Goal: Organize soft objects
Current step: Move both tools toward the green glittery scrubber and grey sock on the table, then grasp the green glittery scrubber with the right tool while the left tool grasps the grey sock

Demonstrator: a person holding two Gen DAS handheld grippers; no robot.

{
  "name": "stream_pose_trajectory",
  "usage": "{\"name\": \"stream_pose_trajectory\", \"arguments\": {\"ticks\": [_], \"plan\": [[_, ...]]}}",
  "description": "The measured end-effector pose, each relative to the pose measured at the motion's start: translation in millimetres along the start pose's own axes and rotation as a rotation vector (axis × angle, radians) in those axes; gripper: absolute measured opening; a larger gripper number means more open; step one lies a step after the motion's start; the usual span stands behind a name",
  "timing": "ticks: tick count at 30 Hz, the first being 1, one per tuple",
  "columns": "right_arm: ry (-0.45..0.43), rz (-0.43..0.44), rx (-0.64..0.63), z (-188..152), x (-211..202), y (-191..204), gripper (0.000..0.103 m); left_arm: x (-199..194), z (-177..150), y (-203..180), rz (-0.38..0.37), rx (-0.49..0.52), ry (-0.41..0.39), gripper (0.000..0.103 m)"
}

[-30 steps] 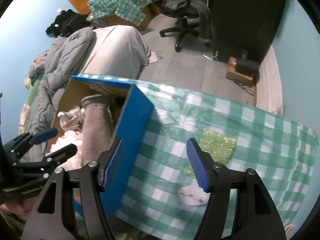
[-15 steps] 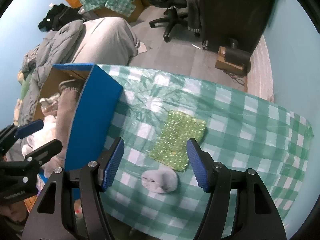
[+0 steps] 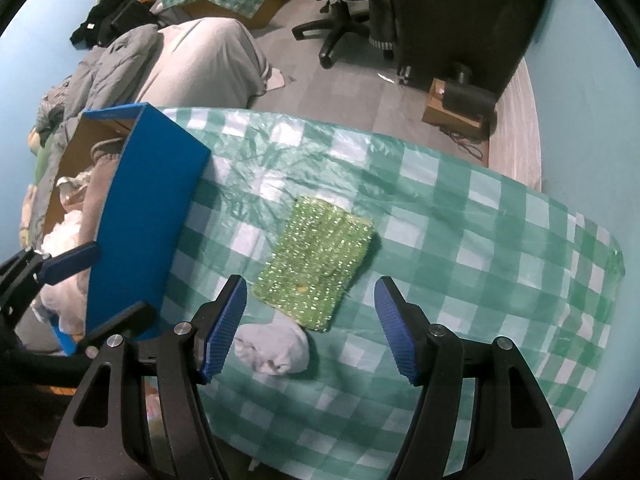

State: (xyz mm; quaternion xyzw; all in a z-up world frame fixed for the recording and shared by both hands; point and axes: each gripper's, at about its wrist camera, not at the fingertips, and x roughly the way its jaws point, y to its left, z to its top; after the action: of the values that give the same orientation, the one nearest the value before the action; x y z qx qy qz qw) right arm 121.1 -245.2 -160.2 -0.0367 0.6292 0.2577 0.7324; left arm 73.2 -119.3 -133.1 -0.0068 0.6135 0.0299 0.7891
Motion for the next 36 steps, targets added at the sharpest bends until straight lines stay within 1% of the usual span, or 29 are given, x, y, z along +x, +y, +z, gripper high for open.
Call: {"name": "stream_pose_trajectory", "arguments": {"ticks": [6, 13, 19, 24, 26, 29, 31, 34, 36], "plan": [[0.038, -0.015, -0.017, 0, 24, -6, 0.068, 18, -2, -6, -0.013, -0.009, 0.045, 0.073], [0.063, -0.032, -0.055, -1, 49, -3, 0.068, 40, -2, -5, -0.021, -0.038, 0.089, 0.073], [0.063, -0.055, -0.080, 0, 65, 3, 0.068, 49, -6, -8, -0.025, -0.025, 0.112, 0.074], [0.091, -0.099, -0.109, -2, 83, 6, 0.067, 55, -11, -13, -0.020, -0.010, 0.137, 0.074], [0.100, -0.108, -0.102, -4, 87, 5, 0.064, 55, -11, -15, -0.019, -0.005, 0.136, 0.074], [0.085, -0.132, -0.106, -7, 86, 3, 0.047, 55, -12, -15, -0.027, -0.021, 0.130, 0.075], [0.077, -0.136, -0.108, -7, 84, 1, 0.024, 55, -12, -15, -0.033, -0.033, 0.132, 0.075], [0.080, -0.127, -0.085, -9, 80, -10, 0.017, 55, -13, -16, -0.037, -0.031, 0.134, 0.075], [0.078, -0.130, -0.075, -10, 77, -15, 0.016, 55, -13, -13, -0.037, -0.023, 0.131, 0.075]]}}
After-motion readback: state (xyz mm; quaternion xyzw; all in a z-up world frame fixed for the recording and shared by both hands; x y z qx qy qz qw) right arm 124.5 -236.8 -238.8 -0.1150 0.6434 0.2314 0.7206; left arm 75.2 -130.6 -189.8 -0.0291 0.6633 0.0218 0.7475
